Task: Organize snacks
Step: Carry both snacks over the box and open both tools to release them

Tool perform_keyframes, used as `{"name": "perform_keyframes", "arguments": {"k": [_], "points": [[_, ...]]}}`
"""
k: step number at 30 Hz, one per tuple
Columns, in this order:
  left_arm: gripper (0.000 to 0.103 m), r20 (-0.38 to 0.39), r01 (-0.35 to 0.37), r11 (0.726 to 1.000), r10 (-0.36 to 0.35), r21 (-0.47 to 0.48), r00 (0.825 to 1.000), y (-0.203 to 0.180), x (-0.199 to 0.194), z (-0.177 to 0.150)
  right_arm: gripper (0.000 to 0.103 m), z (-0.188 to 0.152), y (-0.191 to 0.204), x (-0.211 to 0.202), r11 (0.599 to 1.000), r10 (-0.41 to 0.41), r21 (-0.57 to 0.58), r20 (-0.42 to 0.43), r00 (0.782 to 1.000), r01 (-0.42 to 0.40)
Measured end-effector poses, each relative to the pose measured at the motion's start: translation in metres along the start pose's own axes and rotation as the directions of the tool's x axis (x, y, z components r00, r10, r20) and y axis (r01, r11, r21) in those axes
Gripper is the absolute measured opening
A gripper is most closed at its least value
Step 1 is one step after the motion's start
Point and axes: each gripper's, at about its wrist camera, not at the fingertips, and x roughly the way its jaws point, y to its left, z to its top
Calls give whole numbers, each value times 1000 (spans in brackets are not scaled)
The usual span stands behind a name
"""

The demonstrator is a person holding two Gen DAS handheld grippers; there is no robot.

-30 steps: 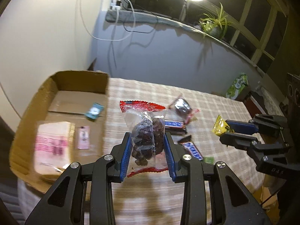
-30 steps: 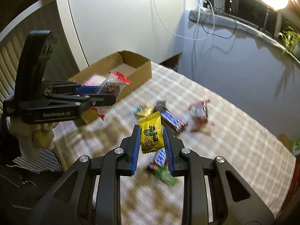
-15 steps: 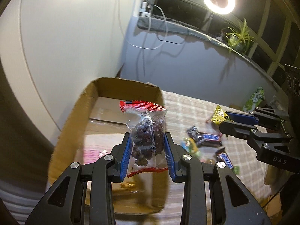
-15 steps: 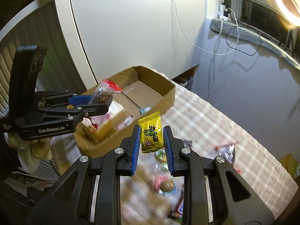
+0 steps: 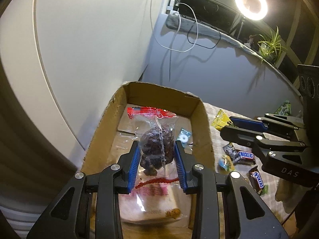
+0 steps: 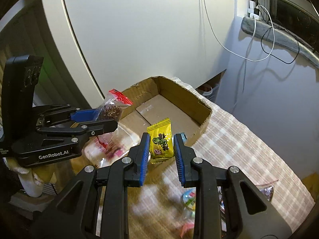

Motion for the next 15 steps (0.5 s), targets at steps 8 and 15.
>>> {"name": "perform_keyframes", "arguments": {"k": [8,15], "points": [[32,-9,-3,1000,3,-10,1000,7,6,4,26,11,0,22,1000,12,1,-18,1000,-12],[35,-6,-11,1000,11,-13,1000,8,7,6,33,14,-1,24,1000,2,4,-15,1000,-2]]}}
